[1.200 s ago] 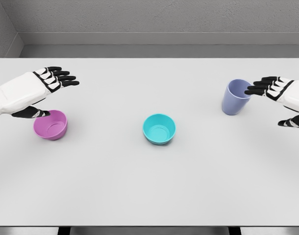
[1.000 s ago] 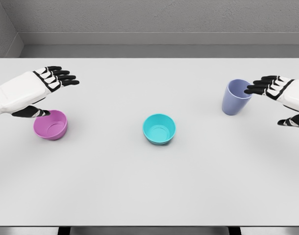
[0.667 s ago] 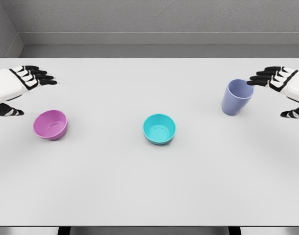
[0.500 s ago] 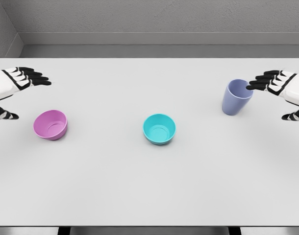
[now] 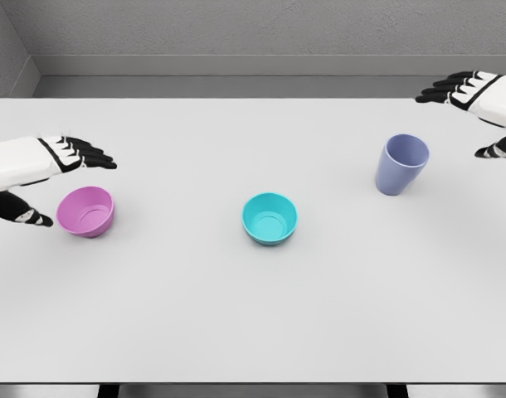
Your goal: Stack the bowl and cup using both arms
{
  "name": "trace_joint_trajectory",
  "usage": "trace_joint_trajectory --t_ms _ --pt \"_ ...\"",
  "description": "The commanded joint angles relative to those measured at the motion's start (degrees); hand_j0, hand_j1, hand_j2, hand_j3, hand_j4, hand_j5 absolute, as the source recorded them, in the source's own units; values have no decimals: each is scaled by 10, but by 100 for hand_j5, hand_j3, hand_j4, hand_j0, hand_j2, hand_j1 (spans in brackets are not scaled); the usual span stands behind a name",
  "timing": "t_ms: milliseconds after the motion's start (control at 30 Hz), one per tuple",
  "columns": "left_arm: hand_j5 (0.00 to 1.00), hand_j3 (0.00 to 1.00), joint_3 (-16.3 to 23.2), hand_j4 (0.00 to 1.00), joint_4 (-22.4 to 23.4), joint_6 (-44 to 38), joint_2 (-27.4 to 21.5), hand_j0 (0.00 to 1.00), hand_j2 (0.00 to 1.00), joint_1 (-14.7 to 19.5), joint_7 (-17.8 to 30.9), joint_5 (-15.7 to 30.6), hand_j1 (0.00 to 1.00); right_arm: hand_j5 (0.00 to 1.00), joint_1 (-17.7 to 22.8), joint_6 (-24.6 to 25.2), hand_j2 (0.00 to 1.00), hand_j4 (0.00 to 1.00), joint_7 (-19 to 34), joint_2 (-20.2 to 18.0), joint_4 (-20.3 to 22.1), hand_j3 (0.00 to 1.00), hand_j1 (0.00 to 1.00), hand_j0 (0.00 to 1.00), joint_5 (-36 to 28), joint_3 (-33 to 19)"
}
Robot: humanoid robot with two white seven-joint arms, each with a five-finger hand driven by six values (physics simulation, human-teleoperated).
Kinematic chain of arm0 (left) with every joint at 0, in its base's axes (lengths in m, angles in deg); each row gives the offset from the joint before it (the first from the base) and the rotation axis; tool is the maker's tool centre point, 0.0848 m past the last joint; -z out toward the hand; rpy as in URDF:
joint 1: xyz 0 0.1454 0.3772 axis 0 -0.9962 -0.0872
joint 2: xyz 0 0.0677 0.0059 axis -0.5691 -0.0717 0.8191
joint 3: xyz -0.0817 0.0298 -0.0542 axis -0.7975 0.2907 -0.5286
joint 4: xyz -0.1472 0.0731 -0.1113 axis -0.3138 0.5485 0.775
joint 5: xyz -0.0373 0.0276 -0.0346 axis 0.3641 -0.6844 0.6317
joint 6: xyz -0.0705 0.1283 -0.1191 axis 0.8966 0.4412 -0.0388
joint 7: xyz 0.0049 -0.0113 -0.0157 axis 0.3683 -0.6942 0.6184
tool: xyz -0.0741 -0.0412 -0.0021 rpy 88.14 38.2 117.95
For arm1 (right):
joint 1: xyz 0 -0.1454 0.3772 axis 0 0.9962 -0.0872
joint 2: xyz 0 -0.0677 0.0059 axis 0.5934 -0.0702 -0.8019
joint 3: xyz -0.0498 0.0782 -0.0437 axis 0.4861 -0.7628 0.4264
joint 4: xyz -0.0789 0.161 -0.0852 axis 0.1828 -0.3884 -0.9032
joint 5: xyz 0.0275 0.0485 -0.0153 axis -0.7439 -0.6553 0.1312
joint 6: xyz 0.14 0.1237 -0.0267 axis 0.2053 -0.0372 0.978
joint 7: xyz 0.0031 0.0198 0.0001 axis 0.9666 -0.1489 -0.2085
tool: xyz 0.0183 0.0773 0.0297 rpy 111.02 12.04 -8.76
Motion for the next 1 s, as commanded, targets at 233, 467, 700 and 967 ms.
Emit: trace_joint_trajectory --t_ms 233,467,700,967 --pt "100 100 14 100 -1 -108 48 100 100 9 7 -109 100 100 -74 72 100 100 0 -14 -12 100 100 100 -85 171" --pt "100 100 139 100 10 -119 54 100 100 103 4 -115 100 100 -81 50 100 100 7 -40 -6 100 100 100 -90 172" --pt "100 100 193 100 10 -111 28 100 100 153 15 -99 100 100 -78 52 100 100 8 -29 3 100 100 100 -92 165" --pt "100 100 219 100 32 -112 33 100 100 154 36 -99 100 100 -80 82 100 100 8 -19 -21 100 100 100 -163 175"
